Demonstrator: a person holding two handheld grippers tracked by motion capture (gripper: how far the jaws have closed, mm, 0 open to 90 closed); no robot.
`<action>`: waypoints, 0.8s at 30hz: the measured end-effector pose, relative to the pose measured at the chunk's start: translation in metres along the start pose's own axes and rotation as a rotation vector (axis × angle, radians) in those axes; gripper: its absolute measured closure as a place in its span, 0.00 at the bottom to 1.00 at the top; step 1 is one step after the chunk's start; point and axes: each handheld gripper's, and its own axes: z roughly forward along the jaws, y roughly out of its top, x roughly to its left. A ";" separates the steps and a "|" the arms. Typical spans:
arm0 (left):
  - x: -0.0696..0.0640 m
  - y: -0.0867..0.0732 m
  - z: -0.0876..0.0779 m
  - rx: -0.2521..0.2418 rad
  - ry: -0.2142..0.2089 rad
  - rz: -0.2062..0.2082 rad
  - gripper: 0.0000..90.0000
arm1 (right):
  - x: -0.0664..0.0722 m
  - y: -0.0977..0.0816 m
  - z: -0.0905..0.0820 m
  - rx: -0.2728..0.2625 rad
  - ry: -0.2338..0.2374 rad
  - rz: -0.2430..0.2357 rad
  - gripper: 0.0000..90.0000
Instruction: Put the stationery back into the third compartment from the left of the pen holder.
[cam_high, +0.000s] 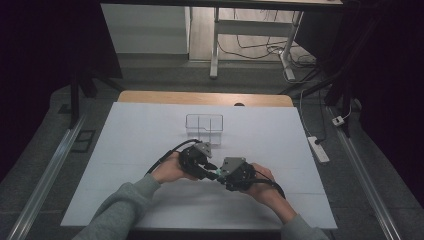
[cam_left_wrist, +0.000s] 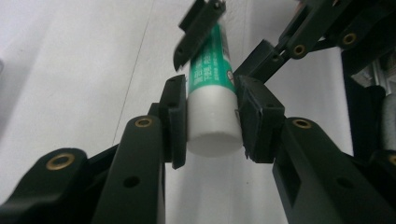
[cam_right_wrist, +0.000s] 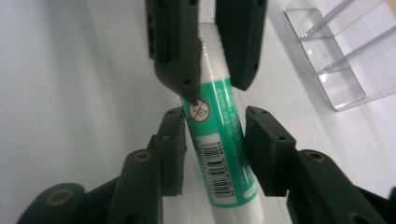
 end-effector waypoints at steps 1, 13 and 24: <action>0.000 0.000 -0.001 -0.013 0.004 -0.001 0.71 | 0.000 0.000 0.000 0.000 0.001 -0.010 0.69; 0.001 -0.015 -0.022 -0.191 0.139 -0.089 0.49 | -0.008 -0.009 -0.005 -0.066 -0.036 0.078 0.72; -0.004 -0.049 -0.037 -0.189 0.287 -0.184 0.42 | -0.019 -0.019 -0.007 -0.117 -0.049 0.183 0.72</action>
